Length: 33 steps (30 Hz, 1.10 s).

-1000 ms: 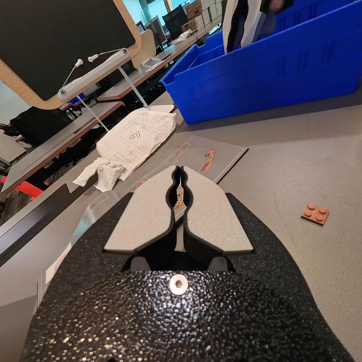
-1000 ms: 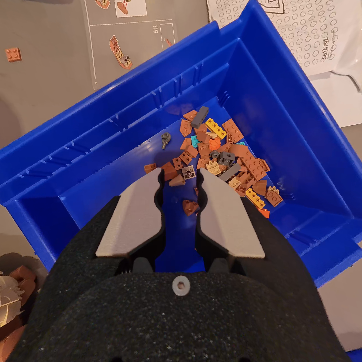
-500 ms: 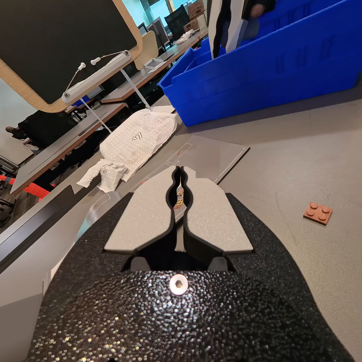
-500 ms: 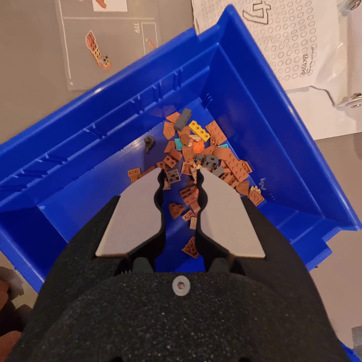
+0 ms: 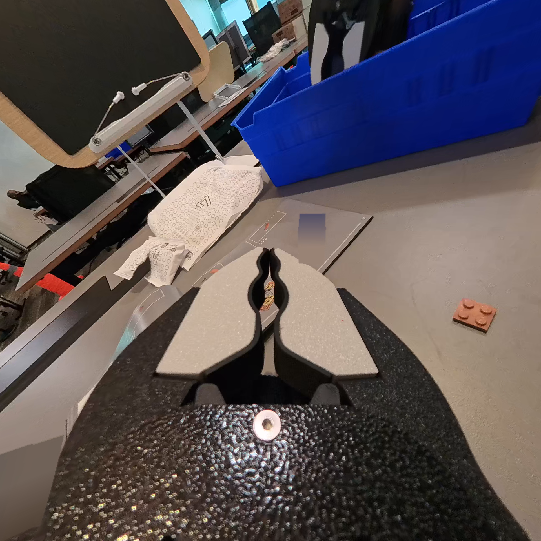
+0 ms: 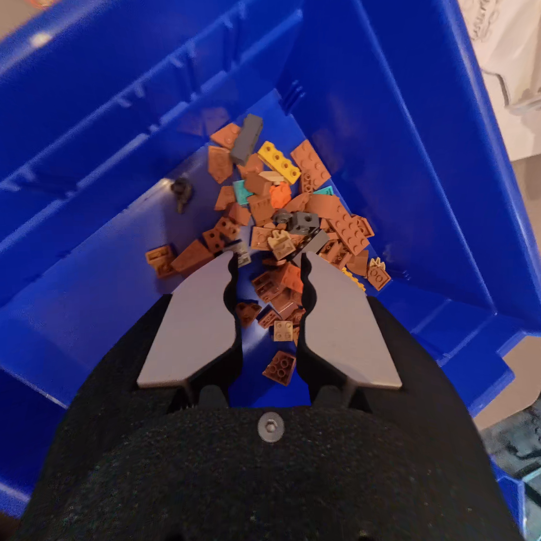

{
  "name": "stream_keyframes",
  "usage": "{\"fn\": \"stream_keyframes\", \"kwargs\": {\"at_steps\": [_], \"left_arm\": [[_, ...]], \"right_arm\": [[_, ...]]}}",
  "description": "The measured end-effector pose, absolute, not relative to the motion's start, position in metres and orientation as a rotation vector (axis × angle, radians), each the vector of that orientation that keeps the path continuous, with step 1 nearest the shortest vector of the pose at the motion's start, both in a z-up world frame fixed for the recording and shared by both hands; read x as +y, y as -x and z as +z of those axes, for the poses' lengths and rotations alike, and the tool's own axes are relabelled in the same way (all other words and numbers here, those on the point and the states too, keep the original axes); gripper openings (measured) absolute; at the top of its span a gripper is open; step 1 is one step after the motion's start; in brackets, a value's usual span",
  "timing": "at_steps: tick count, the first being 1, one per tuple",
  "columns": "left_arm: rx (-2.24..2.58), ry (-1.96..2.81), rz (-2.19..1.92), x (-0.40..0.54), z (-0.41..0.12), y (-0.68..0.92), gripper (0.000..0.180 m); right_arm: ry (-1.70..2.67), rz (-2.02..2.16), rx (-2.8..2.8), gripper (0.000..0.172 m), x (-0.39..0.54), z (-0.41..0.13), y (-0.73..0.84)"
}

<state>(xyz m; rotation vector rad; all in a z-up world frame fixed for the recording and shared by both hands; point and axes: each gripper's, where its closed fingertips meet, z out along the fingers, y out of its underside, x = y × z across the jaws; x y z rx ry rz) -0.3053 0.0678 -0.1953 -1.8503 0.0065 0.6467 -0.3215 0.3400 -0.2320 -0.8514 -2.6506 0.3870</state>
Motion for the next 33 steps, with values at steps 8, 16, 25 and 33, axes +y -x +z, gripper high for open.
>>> {"fn": "stream_keyframes", "kwargs": {"at_steps": [8,16,25,33], "left_arm": [[0.006,1.855,0.649,0.067,-0.196,0.306,0.0],[0.011,1.857,0.651,0.067,-0.196,0.305,0.0],[0.014,1.859,0.65,0.067,-0.197,0.305,0.0],[0.012,1.861,0.648,0.066,-0.197,0.304,0.0]], "right_arm": [[0.987,0.285,-2.59,0.022,0.355,-0.253,0.332],[1.032,0.457,-2.42,0.004,0.353,-0.219,0.349],[1.106,0.574,-2.376,0.017,0.362,-0.196,0.348],[1.086,0.335,-2.446,0.035,0.366,-0.229,0.344]]}}
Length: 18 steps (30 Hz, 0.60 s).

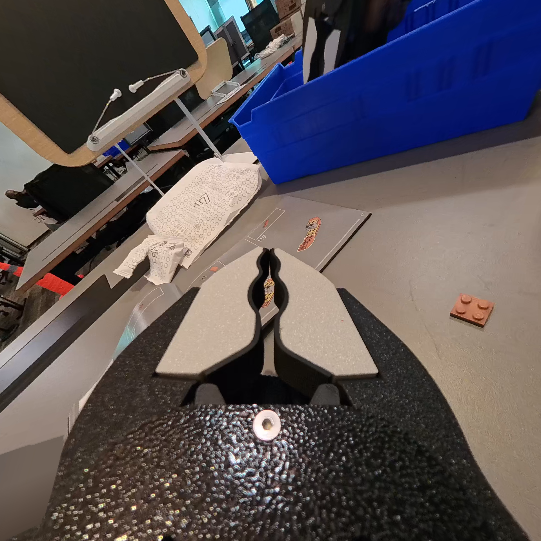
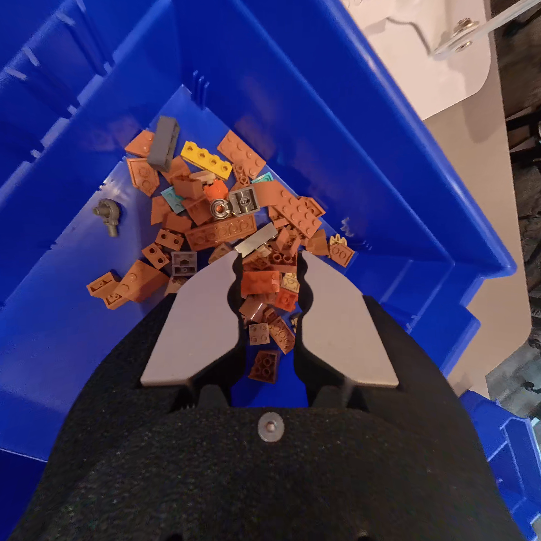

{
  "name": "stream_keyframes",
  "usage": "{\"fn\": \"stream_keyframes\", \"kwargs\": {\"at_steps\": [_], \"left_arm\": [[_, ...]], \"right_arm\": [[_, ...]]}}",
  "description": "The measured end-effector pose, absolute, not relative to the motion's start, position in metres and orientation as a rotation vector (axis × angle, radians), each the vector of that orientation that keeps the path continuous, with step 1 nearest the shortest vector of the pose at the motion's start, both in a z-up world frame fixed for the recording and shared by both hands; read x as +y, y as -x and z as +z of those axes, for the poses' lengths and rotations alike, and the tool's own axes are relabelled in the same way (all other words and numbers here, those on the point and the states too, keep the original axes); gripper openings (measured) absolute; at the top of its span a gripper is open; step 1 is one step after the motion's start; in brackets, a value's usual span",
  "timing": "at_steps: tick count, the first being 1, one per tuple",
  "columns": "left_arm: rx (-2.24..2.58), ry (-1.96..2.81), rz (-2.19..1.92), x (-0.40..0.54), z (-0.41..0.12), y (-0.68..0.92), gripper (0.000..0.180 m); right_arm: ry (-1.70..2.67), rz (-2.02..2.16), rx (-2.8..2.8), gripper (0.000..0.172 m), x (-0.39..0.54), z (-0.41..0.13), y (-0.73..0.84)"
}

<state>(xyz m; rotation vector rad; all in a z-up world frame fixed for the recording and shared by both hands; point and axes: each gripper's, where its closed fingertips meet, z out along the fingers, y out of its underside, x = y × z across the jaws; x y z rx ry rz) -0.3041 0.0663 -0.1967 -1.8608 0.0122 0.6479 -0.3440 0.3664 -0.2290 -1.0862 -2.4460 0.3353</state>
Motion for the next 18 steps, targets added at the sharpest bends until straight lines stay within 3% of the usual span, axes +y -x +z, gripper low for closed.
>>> {"fn": "stream_keyframes", "kwargs": {"at_steps": [6,14,18], "left_arm": [[0.012,1.863,0.645,0.066,-0.197,0.304,0.0],[0.011,1.864,0.644,0.065,-0.197,0.303,0.0],[0.012,1.865,0.644,0.065,-0.197,0.303,0.0]], "right_arm": [[1.049,0.247,-2.596,0.04,0.359,-0.257,0.328],[1.005,0.325,-2.671,0.019,0.346,-0.255,0.32],[1.017,0.478,-2.598,0.026,0.336,-0.239,0.332]]}}
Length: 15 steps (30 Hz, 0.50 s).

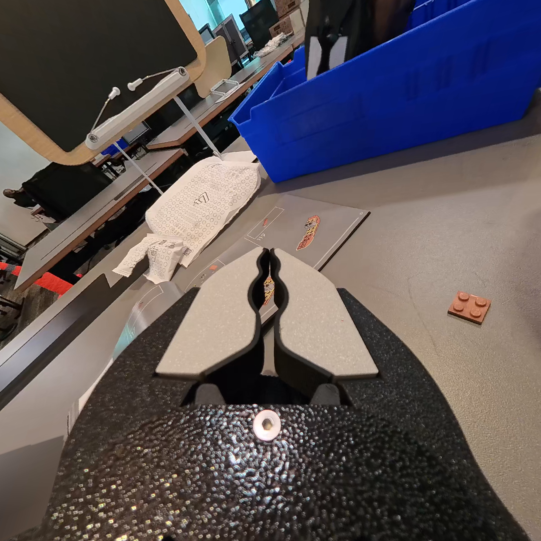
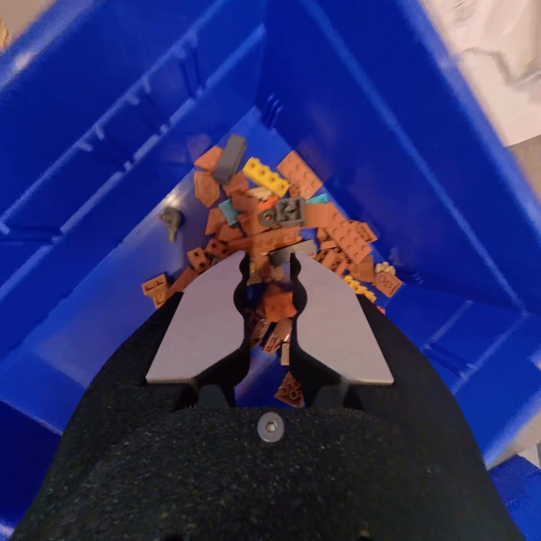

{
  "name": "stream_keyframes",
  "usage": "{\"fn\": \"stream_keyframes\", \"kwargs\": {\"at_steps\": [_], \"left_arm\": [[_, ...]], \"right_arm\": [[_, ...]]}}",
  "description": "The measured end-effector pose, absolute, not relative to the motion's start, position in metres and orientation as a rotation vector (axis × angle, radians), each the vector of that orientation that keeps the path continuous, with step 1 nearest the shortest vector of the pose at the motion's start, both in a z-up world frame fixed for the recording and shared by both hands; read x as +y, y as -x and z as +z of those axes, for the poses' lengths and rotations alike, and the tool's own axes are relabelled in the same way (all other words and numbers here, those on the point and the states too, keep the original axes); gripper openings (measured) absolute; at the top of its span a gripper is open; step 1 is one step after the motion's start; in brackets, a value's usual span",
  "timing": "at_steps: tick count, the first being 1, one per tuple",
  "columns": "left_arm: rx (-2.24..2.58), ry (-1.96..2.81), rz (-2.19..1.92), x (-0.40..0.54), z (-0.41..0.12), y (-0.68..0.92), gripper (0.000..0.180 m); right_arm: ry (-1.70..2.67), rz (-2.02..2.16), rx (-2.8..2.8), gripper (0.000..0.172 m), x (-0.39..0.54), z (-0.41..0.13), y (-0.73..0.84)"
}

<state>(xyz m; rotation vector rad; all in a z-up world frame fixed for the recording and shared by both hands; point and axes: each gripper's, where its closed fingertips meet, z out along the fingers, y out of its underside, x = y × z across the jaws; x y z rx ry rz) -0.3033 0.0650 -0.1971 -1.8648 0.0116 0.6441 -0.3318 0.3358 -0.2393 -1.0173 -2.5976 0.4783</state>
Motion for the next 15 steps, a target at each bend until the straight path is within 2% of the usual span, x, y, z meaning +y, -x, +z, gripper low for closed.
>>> {"fn": "stream_keyframes", "kwargs": {"at_steps": [4,11,15], "left_arm": [[0.011,1.866,0.645,0.065,-0.197,0.303,0.0],[0.013,1.867,0.647,0.065,-0.198,0.303,0.0],[0.015,1.868,0.648,0.065,-0.198,0.303,0.0]], "right_arm": [[1.089,0.576,-2.447,0.033,0.341,-0.224,0.352],[1.073,0.504,-2.666,0.05,0.327,-0.259,0.329],[0.978,0.571,-2.74,0.048,0.308,-0.26,0.32]]}}
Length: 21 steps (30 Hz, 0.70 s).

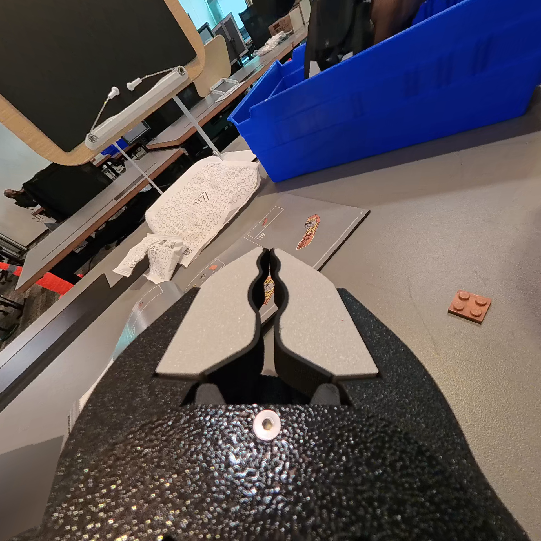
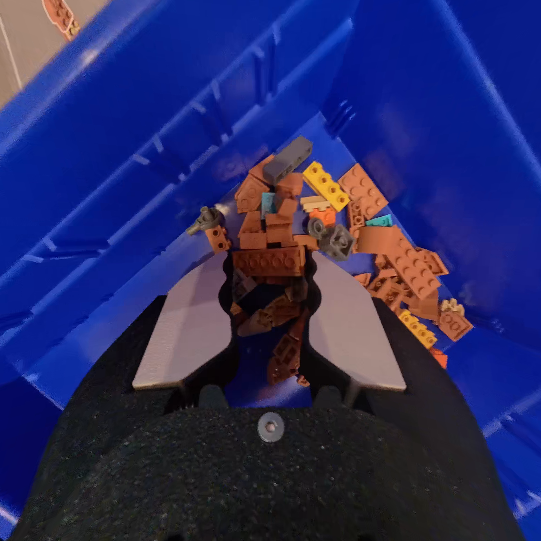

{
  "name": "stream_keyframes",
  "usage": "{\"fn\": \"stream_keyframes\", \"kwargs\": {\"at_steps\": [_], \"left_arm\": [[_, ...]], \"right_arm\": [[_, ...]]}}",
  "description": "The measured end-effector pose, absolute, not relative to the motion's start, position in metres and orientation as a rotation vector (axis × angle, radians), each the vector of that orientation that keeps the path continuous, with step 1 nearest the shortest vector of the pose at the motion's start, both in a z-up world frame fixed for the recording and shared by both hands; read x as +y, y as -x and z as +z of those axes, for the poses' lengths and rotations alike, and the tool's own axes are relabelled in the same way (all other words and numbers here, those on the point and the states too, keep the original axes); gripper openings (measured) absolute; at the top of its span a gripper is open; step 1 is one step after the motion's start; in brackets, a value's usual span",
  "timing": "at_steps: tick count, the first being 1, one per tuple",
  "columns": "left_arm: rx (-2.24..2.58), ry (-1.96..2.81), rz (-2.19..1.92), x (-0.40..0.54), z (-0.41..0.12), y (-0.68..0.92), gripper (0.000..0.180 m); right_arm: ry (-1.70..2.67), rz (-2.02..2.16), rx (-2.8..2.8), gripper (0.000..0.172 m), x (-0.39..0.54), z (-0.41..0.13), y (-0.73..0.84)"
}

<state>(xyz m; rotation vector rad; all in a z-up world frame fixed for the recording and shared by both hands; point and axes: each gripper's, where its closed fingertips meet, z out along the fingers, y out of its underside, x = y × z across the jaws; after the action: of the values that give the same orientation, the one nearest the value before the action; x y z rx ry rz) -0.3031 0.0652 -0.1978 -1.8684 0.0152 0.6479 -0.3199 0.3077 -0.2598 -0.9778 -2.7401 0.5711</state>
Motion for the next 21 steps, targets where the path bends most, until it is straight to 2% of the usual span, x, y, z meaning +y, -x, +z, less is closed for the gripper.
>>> {"fn": "stream_keyframes", "kwargs": {"at_steps": [12,18,21], "left_arm": [[0.018,1.874,0.652,0.065,-0.199,0.303,0.0],[0.018,1.874,0.652,0.065,-0.199,0.303,0.0],[0.02,1.876,0.653,0.065,-0.199,0.303,0.0]], "right_arm": [[1.093,0.374,-2.439,0.039,0.364,-0.232,0.35],[0.975,0.591,-2.554,0.033,0.328,-0.231,0.342],[0.932,0.576,-2.647,0.038,0.314,-0.245,0.331]]}}
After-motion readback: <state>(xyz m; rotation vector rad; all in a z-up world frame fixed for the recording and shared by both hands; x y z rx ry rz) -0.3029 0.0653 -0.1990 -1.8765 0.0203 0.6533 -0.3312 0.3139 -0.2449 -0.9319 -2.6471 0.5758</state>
